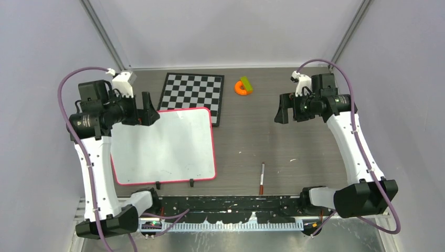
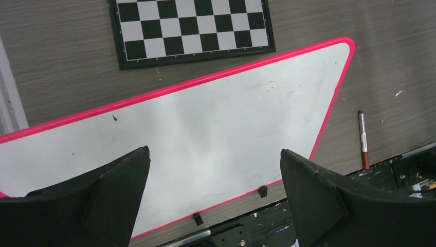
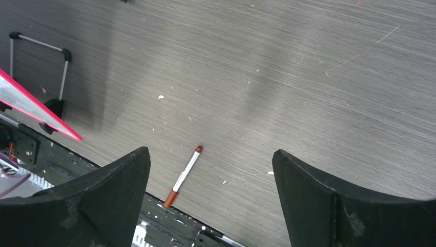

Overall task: Write a sentence on the whiteboard
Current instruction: Move the whiteboard stand to the center of the board.

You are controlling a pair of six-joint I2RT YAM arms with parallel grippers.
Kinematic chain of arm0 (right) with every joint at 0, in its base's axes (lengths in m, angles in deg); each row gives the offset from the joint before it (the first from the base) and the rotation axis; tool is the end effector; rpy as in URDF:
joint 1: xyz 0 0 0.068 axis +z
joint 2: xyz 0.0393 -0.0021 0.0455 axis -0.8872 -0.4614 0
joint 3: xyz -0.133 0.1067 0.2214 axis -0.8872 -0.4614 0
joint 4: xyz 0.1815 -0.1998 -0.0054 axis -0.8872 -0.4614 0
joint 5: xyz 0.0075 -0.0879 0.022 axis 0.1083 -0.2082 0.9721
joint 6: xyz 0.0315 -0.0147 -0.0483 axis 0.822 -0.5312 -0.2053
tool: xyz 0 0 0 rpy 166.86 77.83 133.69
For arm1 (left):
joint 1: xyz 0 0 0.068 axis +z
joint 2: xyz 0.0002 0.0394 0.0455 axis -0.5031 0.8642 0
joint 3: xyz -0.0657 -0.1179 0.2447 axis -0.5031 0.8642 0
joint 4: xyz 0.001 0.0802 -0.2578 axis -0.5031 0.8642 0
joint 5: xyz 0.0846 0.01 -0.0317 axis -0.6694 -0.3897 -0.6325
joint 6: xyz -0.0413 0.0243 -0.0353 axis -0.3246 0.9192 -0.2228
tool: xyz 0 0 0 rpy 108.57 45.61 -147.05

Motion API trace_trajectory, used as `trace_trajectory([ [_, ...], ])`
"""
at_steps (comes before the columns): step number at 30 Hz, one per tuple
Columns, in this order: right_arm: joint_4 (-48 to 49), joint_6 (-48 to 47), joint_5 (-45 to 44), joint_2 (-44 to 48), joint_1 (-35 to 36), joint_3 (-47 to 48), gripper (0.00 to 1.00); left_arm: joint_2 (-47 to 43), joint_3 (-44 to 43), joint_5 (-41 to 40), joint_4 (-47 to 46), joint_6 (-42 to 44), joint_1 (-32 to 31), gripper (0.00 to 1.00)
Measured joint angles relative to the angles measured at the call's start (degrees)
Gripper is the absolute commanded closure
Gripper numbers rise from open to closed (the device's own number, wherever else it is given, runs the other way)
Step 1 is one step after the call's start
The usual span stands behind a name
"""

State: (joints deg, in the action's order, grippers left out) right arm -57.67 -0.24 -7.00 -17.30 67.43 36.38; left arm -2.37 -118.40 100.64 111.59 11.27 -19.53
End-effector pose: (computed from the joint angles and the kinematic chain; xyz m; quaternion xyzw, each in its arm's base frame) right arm 0.2532 0.0382 0.3611 -0.1344 0.9210 0.1824 0.3170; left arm 0.1792 0.0134 0.4456 0.0497 0.8901 -0.1609 0.4235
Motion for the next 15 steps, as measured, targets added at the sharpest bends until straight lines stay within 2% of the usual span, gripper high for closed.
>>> trace_trajectory([
  [4,0.3,0.3,0.2,0.0,1.2,-1.3,0.07,1.8,-3.3,1.9,4.5,5.0,-0.1,0.00],
  [10,1.5,0.8,0.2,0.0,2.4,-4.6,0.07,3.7,-4.7,4.9,14.7,21.1,-3.3,0.01],
  [12,1.7,0.9,0.2,-0.2,2.5,-5.0,0.07,3.4,-3.6,5.3,16.8,26.4,-6.6,0.06],
  [15,2.4,1.3,0.2,-0.7,2.5,-5.3,0.07,2.0,1.0,4.2,18.3,31.8,-14.3,0.20],
])
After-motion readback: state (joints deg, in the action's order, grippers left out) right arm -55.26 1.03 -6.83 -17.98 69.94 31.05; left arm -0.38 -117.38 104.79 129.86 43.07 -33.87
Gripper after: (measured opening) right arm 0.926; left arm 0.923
